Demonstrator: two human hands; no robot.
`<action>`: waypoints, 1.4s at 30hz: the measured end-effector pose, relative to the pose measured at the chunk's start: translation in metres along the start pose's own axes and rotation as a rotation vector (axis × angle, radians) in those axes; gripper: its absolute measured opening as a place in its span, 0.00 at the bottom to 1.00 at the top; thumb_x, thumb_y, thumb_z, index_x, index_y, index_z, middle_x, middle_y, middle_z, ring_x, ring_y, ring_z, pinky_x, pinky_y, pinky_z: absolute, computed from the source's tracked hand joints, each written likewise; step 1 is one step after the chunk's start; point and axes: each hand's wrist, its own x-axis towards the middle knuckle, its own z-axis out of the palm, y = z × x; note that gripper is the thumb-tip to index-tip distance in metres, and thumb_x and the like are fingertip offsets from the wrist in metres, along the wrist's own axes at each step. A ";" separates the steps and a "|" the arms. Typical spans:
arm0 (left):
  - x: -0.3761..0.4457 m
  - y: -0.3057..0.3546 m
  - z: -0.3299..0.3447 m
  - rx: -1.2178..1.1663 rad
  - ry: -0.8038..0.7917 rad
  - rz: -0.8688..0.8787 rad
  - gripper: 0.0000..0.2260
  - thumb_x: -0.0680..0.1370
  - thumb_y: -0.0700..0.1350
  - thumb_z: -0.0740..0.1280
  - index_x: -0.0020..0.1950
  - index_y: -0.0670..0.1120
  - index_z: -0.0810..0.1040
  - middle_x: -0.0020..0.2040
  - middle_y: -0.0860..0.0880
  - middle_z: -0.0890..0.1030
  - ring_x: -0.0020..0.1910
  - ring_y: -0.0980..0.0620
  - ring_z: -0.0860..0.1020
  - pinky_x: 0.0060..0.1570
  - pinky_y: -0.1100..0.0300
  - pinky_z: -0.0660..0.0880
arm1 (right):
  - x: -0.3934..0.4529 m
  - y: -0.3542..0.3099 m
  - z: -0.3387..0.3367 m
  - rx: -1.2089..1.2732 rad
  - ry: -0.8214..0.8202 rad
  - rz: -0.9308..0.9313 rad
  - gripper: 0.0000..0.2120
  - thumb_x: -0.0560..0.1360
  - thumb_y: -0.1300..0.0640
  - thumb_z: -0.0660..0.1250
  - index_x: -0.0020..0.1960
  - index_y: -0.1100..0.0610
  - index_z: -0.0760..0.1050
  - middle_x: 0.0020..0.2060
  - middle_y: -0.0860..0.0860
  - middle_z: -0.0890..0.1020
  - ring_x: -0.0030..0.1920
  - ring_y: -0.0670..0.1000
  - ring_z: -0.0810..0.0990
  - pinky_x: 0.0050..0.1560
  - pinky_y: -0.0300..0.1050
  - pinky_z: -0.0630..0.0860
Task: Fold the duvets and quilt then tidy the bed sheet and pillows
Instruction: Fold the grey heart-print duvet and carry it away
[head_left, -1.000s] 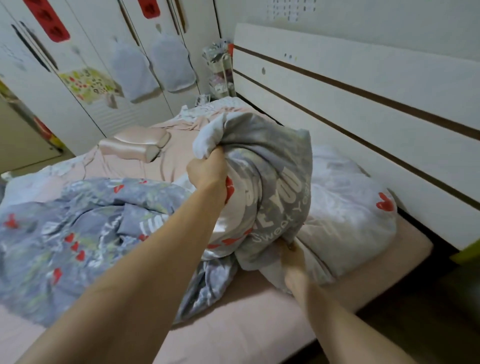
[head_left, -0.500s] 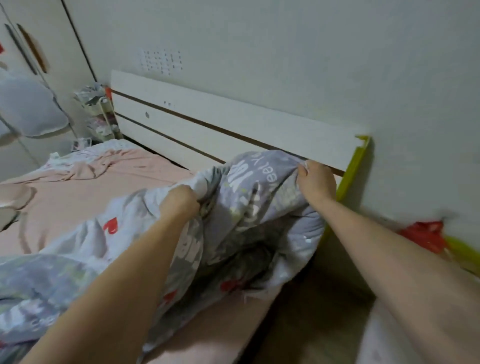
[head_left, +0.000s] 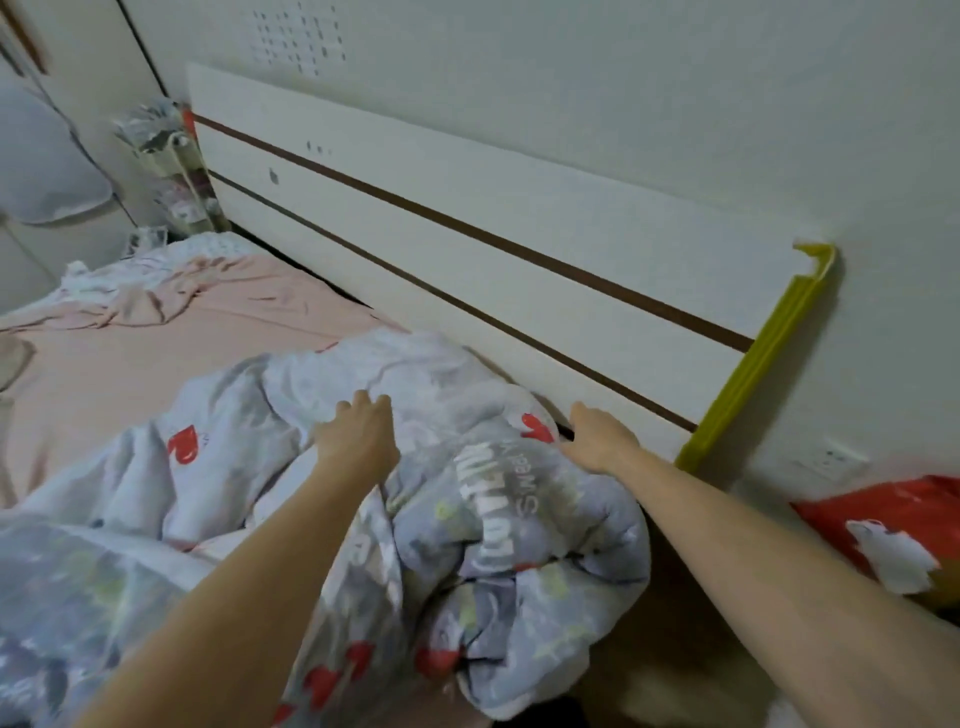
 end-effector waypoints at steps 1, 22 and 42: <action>0.018 0.000 0.005 0.001 -0.009 -0.007 0.18 0.78 0.41 0.61 0.67 0.44 0.67 0.62 0.43 0.68 0.63 0.42 0.69 0.52 0.47 0.71 | 0.026 -0.011 0.000 0.017 -0.016 -0.023 0.22 0.78 0.48 0.62 0.65 0.60 0.66 0.61 0.59 0.75 0.60 0.59 0.75 0.54 0.48 0.71; 0.359 0.046 0.138 -1.689 -0.720 -0.969 0.47 0.67 0.71 0.67 0.76 0.46 0.59 0.75 0.44 0.61 0.71 0.36 0.63 0.57 0.34 0.73 | 0.394 -0.091 0.123 0.802 -0.495 0.260 0.20 0.69 0.58 0.74 0.59 0.62 0.77 0.55 0.58 0.81 0.51 0.56 0.79 0.53 0.46 0.76; 0.390 0.002 0.076 -2.455 0.395 -0.801 0.04 0.82 0.38 0.59 0.53 0.40 0.74 0.42 0.44 0.78 0.37 0.50 0.79 0.35 0.55 0.81 | 0.378 -0.138 0.075 0.604 0.064 -0.187 0.12 0.71 0.53 0.71 0.55 0.51 0.78 0.47 0.55 0.84 0.48 0.59 0.81 0.44 0.45 0.74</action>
